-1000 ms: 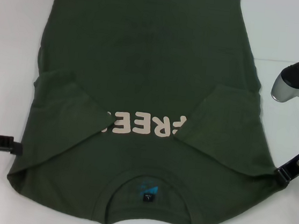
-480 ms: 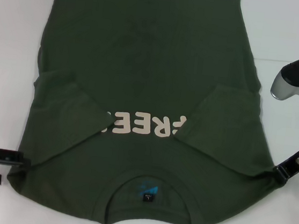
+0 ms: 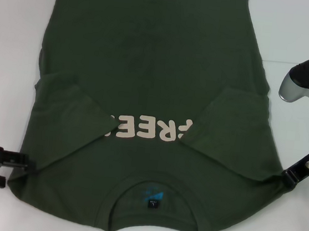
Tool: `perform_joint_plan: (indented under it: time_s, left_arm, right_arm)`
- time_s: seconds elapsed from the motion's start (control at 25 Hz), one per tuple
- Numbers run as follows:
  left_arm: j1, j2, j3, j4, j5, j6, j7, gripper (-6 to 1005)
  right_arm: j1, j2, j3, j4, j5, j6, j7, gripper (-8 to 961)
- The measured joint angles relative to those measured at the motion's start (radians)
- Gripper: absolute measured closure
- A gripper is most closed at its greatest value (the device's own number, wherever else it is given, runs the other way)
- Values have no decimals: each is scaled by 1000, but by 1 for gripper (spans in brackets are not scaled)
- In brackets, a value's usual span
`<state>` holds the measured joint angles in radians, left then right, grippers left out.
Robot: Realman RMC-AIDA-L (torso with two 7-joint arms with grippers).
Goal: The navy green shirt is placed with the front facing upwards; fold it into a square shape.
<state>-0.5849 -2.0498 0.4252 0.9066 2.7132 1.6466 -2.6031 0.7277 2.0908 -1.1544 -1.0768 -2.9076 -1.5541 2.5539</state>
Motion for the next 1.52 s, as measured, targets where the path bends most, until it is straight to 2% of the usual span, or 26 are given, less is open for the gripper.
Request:
perform_joint_plan:
  time_s: [0.44,0.88,1.32,1.52]
  left_arm:
    - [1,-4,56,-5,26,-52,-34,84]
    - [-1,-7,71,-11,21,-51,-24,502]
    - [-2,-7,71,-19,16,-57,-10,769]
    - [-3,-7,59,-44,-8,-59,62,916]
  right_arm:
    - [-3,-1,2,4,36,3,-9,918]
    - [-7,0,4,3,38,3,-10,919]
    - [-9,1,4,3,43,3,-11,918]
    - [-28,-2,27,-2,90,3,-31,918]
